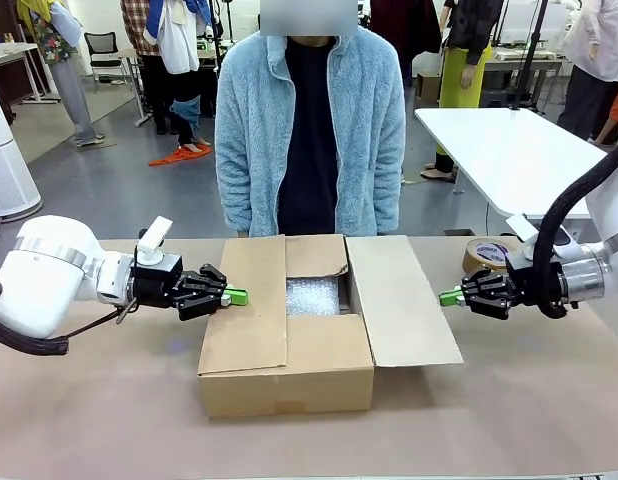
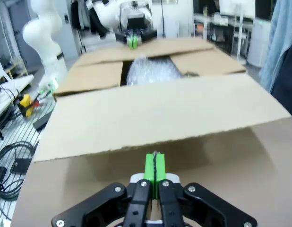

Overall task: Wrap the clocks to prevent damage.
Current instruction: Push the left (or right) flap of the Package Box to close it.

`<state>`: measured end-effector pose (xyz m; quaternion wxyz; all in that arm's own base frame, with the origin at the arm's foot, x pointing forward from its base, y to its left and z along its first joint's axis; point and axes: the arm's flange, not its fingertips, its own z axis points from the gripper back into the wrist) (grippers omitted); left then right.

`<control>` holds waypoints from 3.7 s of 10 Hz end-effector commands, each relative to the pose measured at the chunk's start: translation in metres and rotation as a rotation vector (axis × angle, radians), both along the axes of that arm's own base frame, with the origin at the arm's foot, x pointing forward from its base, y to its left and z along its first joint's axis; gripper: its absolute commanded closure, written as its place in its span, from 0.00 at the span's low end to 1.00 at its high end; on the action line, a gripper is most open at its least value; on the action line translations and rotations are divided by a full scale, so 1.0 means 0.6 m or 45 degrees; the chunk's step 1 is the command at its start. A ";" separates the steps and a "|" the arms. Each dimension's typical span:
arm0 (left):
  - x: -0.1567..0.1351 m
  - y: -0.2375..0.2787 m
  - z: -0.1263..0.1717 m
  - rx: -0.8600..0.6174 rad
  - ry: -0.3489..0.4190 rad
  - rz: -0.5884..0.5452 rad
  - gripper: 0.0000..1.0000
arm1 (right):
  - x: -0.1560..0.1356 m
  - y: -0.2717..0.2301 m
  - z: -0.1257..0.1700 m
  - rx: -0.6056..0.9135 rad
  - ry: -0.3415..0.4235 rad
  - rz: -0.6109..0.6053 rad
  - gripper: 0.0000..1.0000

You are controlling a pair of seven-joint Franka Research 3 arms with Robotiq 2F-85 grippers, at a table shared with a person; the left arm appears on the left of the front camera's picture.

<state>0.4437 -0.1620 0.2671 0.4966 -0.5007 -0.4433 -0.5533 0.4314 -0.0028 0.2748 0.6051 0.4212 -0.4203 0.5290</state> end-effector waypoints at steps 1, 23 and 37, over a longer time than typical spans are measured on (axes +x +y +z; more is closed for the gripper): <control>0.001 0.000 -0.002 0.000 0.009 0.031 1.00 | 0.008 0.001 -0.024 0.088 -0.022 0.034 0.99; 0.001 0.000 -0.002 0.000 0.009 0.031 1.00 | 0.110 0.232 0.010 0.274 -0.167 0.115 0.99; 0.001 0.000 -0.002 0.000 0.009 0.031 1.00 | 0.124 0.305 -0.076 0.146 -0.046 0.200 0.99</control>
